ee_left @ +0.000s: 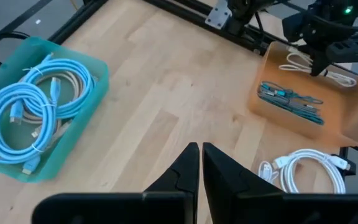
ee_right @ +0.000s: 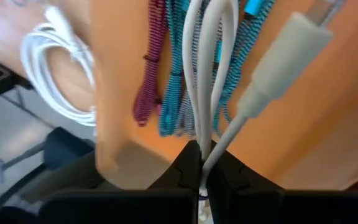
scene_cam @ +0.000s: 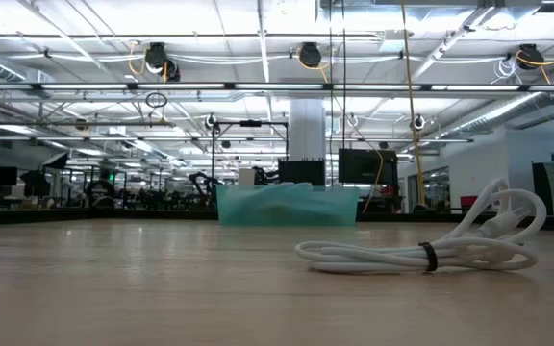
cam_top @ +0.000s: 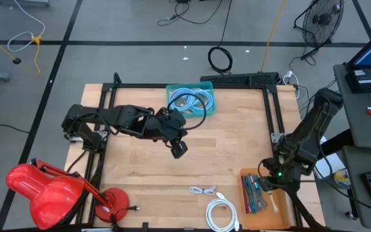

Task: Pick & Place USB Port
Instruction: Put the brown charger cable into the orange bin

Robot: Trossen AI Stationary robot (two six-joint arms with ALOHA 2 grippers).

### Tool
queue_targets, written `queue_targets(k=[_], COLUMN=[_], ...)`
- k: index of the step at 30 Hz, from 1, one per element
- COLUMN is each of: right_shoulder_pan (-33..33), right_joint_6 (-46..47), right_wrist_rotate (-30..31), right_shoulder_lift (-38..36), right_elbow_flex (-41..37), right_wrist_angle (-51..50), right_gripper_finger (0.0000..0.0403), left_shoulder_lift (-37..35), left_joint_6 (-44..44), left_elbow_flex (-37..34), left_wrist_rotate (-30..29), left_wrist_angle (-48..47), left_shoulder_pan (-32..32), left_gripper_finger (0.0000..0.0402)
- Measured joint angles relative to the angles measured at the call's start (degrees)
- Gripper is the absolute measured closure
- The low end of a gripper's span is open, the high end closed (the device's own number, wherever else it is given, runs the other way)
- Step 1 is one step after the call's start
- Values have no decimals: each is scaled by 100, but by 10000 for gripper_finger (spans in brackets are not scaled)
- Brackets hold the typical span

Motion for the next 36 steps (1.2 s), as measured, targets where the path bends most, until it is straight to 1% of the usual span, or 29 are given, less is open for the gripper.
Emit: queue_targets(k=[4, 9, 11, 21, 24, 36], right_shoulder_pan=[113, 123, 150, 153, 153, 184], right_joint_6=[19, 16, 24, 13, 7, 11], right_wrist_rotate=[-61, -343, -340, -348, -493, -497], right_shoulder_lift=[338, 748, 856, 1181, 1293, 1641], right_elbow_flex=[0, 0, 0, 0, 0, -79], right_wrist_angle=[4, -86, -160, -158, -141, 76], right_gripper_finger=[402, 403, 403, 403, 403, 403], left_shoulder_lift=[9, 9, 9, 9, 9, 9], left_joint_6=[-11, -53, -75, -157, -161, -134], left_elbow_flex=[0, 0, 0, 0, 0, 0], left_wrist_rotate=[81, 98, 133, 276, 279, 284], left_wrist_angle=[7, 7, 16, 29, 29, 38], left_shoulder_pan=[0, 7, 7, 7, 7, 7], left_gripper_finger=[380, 380, 380, 380, 380, 380])
